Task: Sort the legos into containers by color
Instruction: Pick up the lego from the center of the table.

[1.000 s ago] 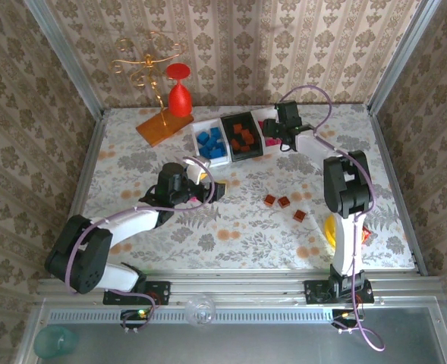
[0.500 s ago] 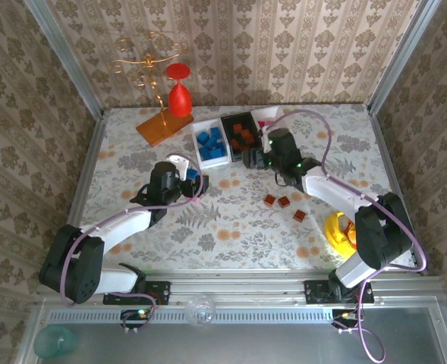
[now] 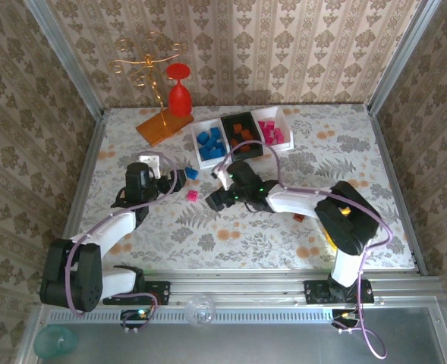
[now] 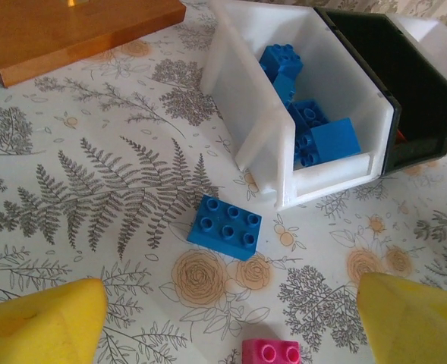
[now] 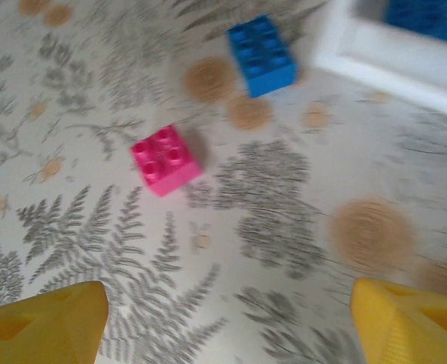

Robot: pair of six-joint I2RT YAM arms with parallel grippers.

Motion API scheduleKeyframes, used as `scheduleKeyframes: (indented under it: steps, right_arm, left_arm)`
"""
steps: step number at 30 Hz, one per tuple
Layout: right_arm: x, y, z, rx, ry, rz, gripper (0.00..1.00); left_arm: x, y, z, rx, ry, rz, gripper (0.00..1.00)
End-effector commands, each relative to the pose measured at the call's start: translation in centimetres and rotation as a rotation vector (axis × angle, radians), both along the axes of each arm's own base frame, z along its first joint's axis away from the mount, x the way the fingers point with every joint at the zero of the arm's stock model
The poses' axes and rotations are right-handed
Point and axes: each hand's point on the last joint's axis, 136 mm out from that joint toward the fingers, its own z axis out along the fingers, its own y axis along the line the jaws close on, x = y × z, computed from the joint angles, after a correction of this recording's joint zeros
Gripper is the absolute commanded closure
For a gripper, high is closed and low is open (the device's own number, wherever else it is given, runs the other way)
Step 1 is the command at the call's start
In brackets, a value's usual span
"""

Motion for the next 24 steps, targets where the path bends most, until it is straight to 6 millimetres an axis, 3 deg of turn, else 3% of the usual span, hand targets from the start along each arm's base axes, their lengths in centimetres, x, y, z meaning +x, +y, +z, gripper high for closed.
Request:
scheduleKeyframes:
  steps: [1,5,12,24]
  right_arm:
    - [-0.2,3.7,0.4,0.032,-0.051,0.09,0.16]
    - [-0.3,5.7,-1.5,0.005,-0.045,0.112,0.17]
    - [0.6,7.2,-4.0,-0.004,-0.032,0.126,0.24]
    - [3.2,7.8,-7.6,-0.104,-0.023,0.092,0.43]
  left_arm:
    - [-0.1,-0.7,0.5,-0.087,0.007,-0.042,0.14]
    - [0.1,-0.2,-0.5,-0.096,0.056,-0.022,0.16]
    - [0.2,1.8,-0.8,-0.076,0.057,0.061,0.15]
    - [0.2,1.8,-0.6,-0.086,0.041,0.062,0.15]
